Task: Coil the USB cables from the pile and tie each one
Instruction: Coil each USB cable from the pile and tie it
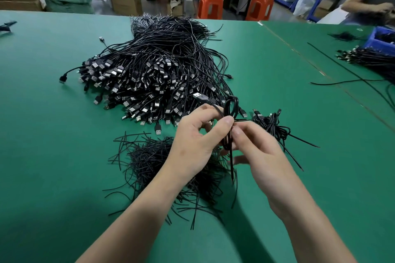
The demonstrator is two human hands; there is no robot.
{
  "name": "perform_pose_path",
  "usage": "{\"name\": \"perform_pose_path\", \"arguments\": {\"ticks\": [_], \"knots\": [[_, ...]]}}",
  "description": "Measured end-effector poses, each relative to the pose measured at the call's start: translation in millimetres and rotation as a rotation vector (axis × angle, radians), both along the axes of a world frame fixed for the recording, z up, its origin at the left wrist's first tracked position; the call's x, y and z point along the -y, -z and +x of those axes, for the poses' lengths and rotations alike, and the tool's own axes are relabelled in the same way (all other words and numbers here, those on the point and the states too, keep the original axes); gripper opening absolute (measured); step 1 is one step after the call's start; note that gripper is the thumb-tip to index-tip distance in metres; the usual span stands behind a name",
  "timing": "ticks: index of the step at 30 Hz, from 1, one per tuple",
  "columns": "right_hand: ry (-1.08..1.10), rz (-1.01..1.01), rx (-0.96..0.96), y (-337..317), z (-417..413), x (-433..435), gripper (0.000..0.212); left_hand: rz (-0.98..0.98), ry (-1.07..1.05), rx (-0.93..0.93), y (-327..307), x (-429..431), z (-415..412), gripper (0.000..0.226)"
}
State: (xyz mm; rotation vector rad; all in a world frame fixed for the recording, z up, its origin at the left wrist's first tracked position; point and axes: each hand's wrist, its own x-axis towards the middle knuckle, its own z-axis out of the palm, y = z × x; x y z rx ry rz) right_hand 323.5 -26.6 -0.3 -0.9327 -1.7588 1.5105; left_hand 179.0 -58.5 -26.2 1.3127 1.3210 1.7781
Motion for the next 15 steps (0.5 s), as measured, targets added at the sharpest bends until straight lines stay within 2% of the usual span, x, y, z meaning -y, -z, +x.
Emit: {"name": "perform_pose_path", "arguments": {"ticks": [3,5,8,11,15], "knots": [[0.130,0.038,0.014,1.3,6.8,-4.2,0.029,0.016,-0.078,-0.159,-3.4,-0.3,-5.2,0.020],[0.091,-0.054,-0.028,-0.1,8.9,-2.3,0.035,0.012,-0.092,-0.199,-5.0,1.6,-7.4,0.017],[0.035,-0.183,-0.095,-2.9,8.6,-0.8,0.031,0.015,-0.063,-0.251,-7.3,4.1,-8.1,0.014],[0.033,-0.226,-0.119,-5.4,8.1,-4.1,0.029,-0.015,0.000,-0.291,-9.6,5.7,-8.6,0.027],[0.025,-0.286,-0.127,-6.2,7.8,-6.7,0.034,-0.037,0.037,-0.343,-11.5,7.1,-12.5,0.028]]}}
